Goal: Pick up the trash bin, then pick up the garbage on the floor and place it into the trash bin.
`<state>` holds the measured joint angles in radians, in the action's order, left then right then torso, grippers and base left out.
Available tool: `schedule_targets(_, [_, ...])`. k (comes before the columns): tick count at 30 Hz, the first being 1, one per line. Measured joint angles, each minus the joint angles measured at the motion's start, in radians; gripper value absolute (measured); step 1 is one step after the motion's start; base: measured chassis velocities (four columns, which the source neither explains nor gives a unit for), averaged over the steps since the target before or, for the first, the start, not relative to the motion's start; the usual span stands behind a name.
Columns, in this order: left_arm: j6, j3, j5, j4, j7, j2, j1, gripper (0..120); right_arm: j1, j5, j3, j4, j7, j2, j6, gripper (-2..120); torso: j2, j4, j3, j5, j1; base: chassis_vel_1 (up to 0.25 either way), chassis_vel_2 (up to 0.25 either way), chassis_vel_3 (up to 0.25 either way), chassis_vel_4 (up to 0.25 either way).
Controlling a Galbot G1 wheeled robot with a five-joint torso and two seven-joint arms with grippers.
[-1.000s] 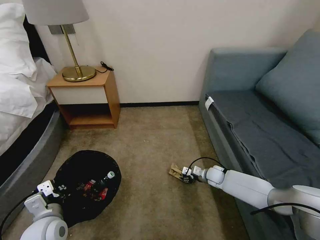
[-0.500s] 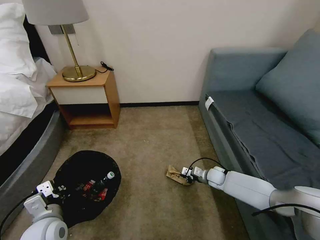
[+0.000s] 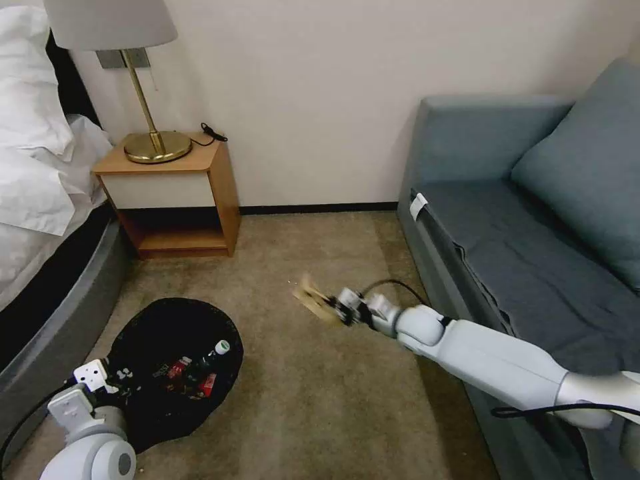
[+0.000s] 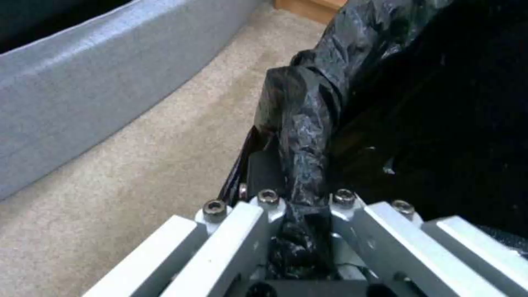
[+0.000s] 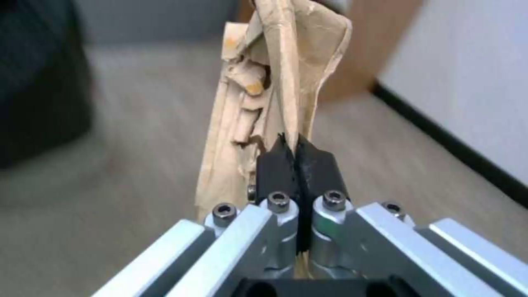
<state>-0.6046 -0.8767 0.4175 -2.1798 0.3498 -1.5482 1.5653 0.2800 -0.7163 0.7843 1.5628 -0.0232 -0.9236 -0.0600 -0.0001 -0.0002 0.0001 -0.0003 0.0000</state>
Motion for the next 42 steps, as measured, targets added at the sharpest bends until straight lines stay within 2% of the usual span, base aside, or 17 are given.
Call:
schedule_targets(3, [-0.001,0.006,-0.006,0.000,0.000,-0.005,0.000,2,-0.030,-0.130,0.018,0.176,0.088,-0.032,-0.046,0,0.000,0.0003,0.000,-0.0002,0.000,0.000,0.000,0.000,0.000])
schedule_targets(8, [-0.001,0.012,-0.014,-0.004,0.001,-0.010,0.001,2,-0.063,-0.230,0.102,0.292,0.177,-0.093,-0.081,0,0.000,0.0003,0.000,0.0000,0.000,0.000,0.000,0.000,0.000])
schedule_targets(10, [-0.002,0.013,-0.015,-0.005,0.001,-0.011,0.000,2,-0.065,-0.235,0.116,0.298,0.187,-0.104,-0.083,0,0.000,0.0002,0.000,0.0000,0.000,0.000,0.000,0.000,0.000])
schedule_targets(13, [-0.002,0.020,-0.025,-0.014,0.001,-0.019,0.001,2,-0.074,-0.241,0.221,0.296,0.242,-0.198,-0.090,0,0.000,0.0002,0.000,0.0001,0.000,0.000,0.000,0.000,0.000])
schedule_targets(14, [-0.002,0.020,-0.025,-0.014,0.001,-0.019,0.001,2,-0.074,-0.241,0.221,0.296,0.242,-0.198,-0.090,0,0.000,0.0002,0.000,0.0001,0.000,0.000,0.000,0.000,0.000])
schedule_targets(19, [-0.002,0.026,-0.032,-0.023,0.001,-0.025,0.006,2,-0.075,-0.214,0.274,0.206,0.279,-0.299,-0.086,0,0.000,0.0004,0.000,0.0002,0.000,0.000,0.000,0.000,0.000])
schedule_targets(27, [-0.002,0.029,-0.038,-0.027,0.000,-0.030,0.010,2,-0.069,-0.149,0.284,0.131,0.301,-0.339,-0.085,0,0.000,0.0003,0.000,0.0002,0.000,0.000,0.000,0.000,0.000])
schedule_targets(30, [-0.002,0.029,-0.038,-0.029,0.000,-0.030,0.010,2,-0.069,-0.135,0.287,0.129,0.304,-0.336,-0.087,5,0.000,0.0002,0.000,0.0003,0.000,0.000,0.000,0.000,0.000])
schedule_targets(33, [-0.002,0.029,-0.037,-0.029,0.000,-0.029,0.006,2,-0.068,-0.128,0.288,0.133,0.307,-0.325,-0.088,22,0.000,0.0002,0.000,0.0003,0.000,0.000,0.000,0.000,0.000])
schedule_targets(34, [-0.002,0.029,-0.037,-0.029,0.000,-0.029,0.006,2,-0.068,-0.128,0.288,0.133,0.307,-0.325,-0.088,22,0.000,0.0002,0.000,0.0003,0.000,0.000,0.000,0.000,0.000])
schedule_targets(37, [-0.002,0.028,-0.034,-0.029,0.000,-0.027,0.001,2,-0.066,-0.128,0.284,0.145,0.309,-0.315,-0.089,35,0.000,0.0002,0.000,0.0003,0.000,0.000,0.000,0.000,0.000])
schedule_targets(38, [-0.002,0.028,-0.034,-0.029,0.000,-0.027,0.001,2,-0.066,-0.128,0.284,0.145,0.309,-0.315,-0.089,35,0.000,0.0002,0.000,0.0003,0.000,0.000,0.000,0.000,0.000])
schedule_targets(41, [-0.002,0.028,-0.025,-0.028,0.002,-0.027,-0.003,2,-0.064,-0.128,0.266,0.159,0.316,-0.308,-0.089,48,0.000,0.0002,0.000,0.0004,0.000,0.000,0.000,0.000,0.000])
schedule_targets(42, [-0.002,0.028,-0.025,-0.028,0.002,-0.027,-0.003,2,-0.064,-0.128,0.266,0.159,0.316,-0.308,-0.089,48,0.000,0.0002,0.000,0.0004,0.000,0.000,0.000,0.000,0.000])
